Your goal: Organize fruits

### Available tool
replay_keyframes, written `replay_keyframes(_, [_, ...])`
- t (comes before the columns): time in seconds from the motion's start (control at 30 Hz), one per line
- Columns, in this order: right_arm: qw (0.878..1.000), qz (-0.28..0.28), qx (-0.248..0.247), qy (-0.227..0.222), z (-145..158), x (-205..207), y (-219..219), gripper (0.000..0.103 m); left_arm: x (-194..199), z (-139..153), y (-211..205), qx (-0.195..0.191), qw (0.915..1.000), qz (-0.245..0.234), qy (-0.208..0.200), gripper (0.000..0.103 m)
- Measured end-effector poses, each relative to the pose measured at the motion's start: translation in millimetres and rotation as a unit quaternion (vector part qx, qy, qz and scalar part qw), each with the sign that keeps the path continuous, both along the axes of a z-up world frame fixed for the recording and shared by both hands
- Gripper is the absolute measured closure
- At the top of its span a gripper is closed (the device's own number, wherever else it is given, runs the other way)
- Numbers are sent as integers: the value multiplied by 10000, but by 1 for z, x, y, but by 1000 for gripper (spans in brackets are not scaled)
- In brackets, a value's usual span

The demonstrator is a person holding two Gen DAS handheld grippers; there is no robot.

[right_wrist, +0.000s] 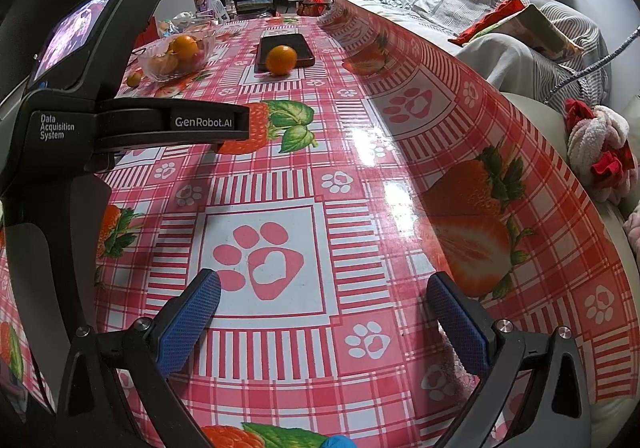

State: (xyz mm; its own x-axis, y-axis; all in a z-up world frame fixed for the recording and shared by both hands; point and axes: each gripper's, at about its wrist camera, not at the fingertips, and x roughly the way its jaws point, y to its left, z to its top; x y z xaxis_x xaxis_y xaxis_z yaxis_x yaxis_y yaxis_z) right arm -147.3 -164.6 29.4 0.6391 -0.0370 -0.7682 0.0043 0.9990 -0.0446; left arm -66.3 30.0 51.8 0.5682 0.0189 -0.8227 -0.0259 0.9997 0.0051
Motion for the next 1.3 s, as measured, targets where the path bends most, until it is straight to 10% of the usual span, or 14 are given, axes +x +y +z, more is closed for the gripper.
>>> replay_keyframes(1.3, [9994,22,25,335,-1,5,0,0,-16,13,12,-2,10000,-1,0,0])
